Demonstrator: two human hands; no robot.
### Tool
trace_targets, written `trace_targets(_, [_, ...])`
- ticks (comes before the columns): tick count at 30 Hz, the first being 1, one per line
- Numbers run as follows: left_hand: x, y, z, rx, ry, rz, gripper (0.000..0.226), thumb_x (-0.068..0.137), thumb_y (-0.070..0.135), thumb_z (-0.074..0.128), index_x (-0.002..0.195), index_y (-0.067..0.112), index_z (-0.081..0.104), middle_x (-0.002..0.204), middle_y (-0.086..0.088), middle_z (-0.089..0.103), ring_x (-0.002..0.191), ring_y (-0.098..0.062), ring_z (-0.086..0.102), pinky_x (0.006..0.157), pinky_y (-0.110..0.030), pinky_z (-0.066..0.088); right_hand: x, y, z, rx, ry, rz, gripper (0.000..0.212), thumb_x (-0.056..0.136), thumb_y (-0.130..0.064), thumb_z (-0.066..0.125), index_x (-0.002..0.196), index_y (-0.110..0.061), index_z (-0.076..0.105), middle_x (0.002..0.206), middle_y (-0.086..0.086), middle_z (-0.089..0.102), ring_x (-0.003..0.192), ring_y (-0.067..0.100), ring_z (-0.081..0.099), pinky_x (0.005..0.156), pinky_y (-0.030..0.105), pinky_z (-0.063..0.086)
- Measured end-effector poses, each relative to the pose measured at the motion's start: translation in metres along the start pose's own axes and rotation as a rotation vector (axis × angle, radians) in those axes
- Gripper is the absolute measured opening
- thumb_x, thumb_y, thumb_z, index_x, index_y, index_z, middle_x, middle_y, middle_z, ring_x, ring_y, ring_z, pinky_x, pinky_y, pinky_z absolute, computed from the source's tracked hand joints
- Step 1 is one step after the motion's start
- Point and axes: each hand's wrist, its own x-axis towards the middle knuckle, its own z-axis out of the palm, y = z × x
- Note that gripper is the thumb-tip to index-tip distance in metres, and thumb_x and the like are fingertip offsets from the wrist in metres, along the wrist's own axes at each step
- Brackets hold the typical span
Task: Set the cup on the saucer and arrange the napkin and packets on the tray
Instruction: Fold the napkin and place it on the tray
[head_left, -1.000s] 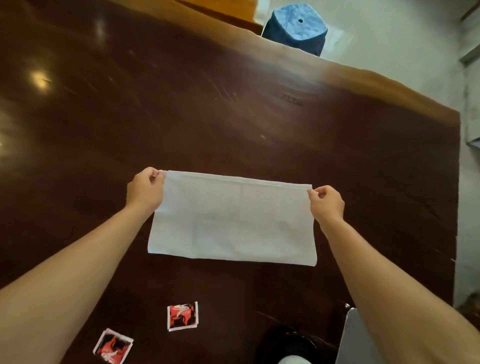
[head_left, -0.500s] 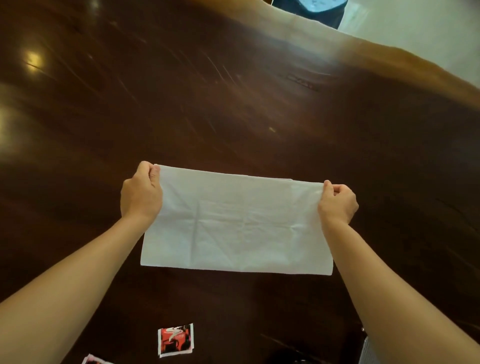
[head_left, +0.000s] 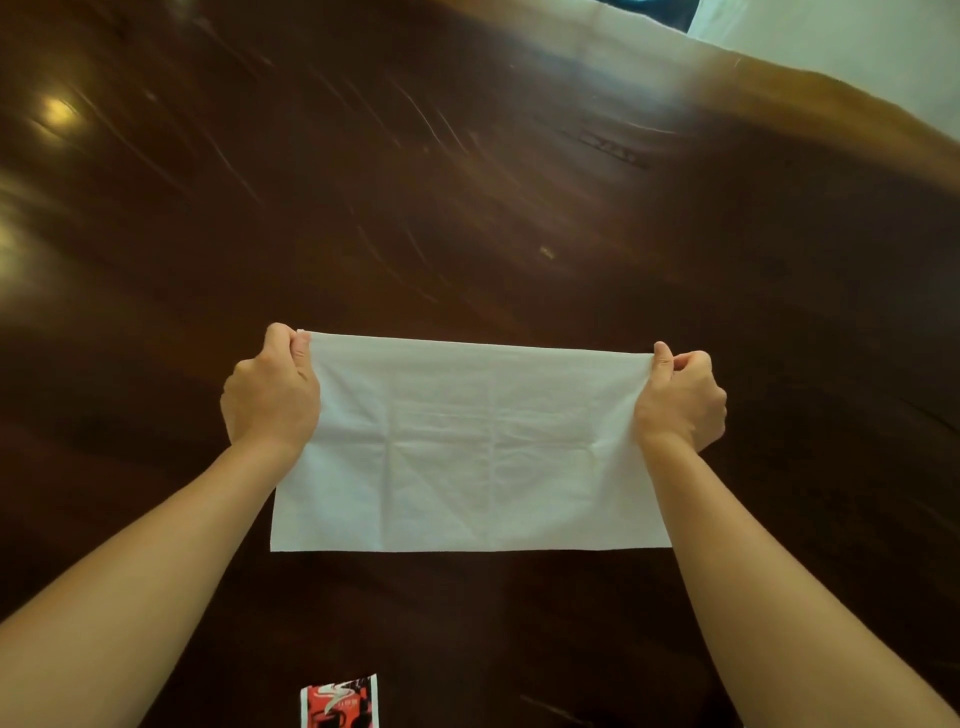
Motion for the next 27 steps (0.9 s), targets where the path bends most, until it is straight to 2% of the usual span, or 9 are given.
trace_targets(5, [0.008,0.009,-0.015,0.020,-0.145,-0.079,0.032,0.106,0.040,0.034,0.096,0.013,0.049,0.075,-0.007,0.057,0.060,-0.020,0.049,0.054,-0.035,0.038,0.002,-0.007,-0.014,0.064,-0.071,0.037,0.028,0.100,-0.050,0.047,0.096,-0.023,0.048,0.072,-0.010,0.049,0.080,0.022,0.062,0.065,0.038,0.051])
trace_targets(8, [0.005,0.009,-0.033,0.211,-0.205,-0.076,0.033,0.099,0.048,0.047,0.108,0.017,0.049,0.089,-0.008,0.062,0.073,-0.024,0.058,0.059,-0.038,0.047,-0.007,-0.011,-0.032,0.112,0.028,-0.062,0.031,0.097,-0.042,0.052,0.115,-0.017,0.055,0.101,0.003,0.062,0.102,0.026,0.058,0.083,0.044,0.053])
trace_targets(9, [-0.002,0.010,-0.037,0.236,-0.147,-0.014,0.040,0.096,0.049,0.051,0.117,0.015,0.048,0.101,-0.011,0.064,0.087,-0.029,0.061,0.066,-0.042,0.052,-0.017,-0.014,-0.034,0.117,0.064,-0.101,0.034,0.096,-0.039,0.052,0.119,-0.014,0.056,0.109,0.007,0.062,0.107,0.028,0.055,0.089,0.046,0.051])
trace_targets(11, [-0.024,0.020,-0.036,0.160,-0.058,0.175,0.055,0.096,0.047,0.051,0.135,0.009,0.045,0.132,-0.019,0.056,0.123,-0.038,0.051,0.093,-0.051,0.050,-0.058,-0.030,-0.029,0.177,-0.003,-0.204,0.038,0.095,-0.031,0.051,0.126,-0.010,0.058,0.122,0.014,0.061,0.116,0.034,0.052,0.098,0.049,0.043])
trace_targets(14, [-0.060,0.030,-0.016,0.131,-0.189,0.428,0.064,0.102,0.044,0.034,0.154,0.007,0.030,0.162,-0.022,0.026,0.152,-0.040,0.017,0.119,-0.053,0.025,-0.150,-0.071,-0.001,0.117,-0.359,-0.567,0.051,0.102,-0.036,0.040,0.149,-0.015,0.040,0.155,0.011,0.041,0.146,0.031,0.029,0.118,0.050,0.022])
trace_targets(17, [-0.076,0.010,0.004,0.216,-0.312,0.440,0.071,0.098,0.042,0.016,0.158,0.006,0.009,0.168,-0.016,0.005,0.155,-0.032,-0.002,0.126,-0.050,0.010,-0.211,-0.092,0.030,-0.061,-0.598,-0.859,0.059,0.102,-0.047,0.016,0.158,-0.028,0.014,0.169,0.003,0.005,0.154,0.024,-0.011,0.122,0.055,-0.005])
trace_targets(19, [-0.078,-0.007,0.013,0.265,-0.270,0.471,0.069,0.098,0.038,0.019,0.156,0.002,0.013,0.167,-0.019,0.012,0.155,-0.033,0.006,0.125,-0.050,0.013,-0.212,-0.081,0.043,-0.197,-0.590,-0.878,0.060,0.103,-0.049,0.012,0.159,-0.031,0.004,0.169,0.000,-0.007,0.151,0.022,-0.023,0.120,0.054,-0.012])
trace_targets(22, [-0.075,-0.011,0.018,0.276,-0.231,0.475,0.071,0.099,0.042,0.028,0.157,0.004,0.014,0.166,-0.018,0.017,0.155,-0.033,0.012,0.124,-0.049,0.016,-0.191,-0.047,0.043,-0.324,-0.479,-0.872,0.061,0.101,-0.056,0.011,0.156,-0.037,-0.007,0.168,-0.002,-0.013,0.150,0.023,-0.026,0.119,0.053,-0.017])
trace_targets(27, [-0.076,-0.010,0.018,0.290,-0.191,0.470,0.072,0.099,0.044,0.029,0.159,0.006,0.016,0.167,-0.014,0.015,0.156,-0.029,0.008,0.126,-0.045,0.010,-0.122,0.018,0.016,-0.415,-0.340,-0.756,0.065,0.099,-0.062,0.011,0.157,-0.038,-0.007,0.168,0.000,-0.011,0.153,0.027,-0.017,0.122,0.054,-0.005])
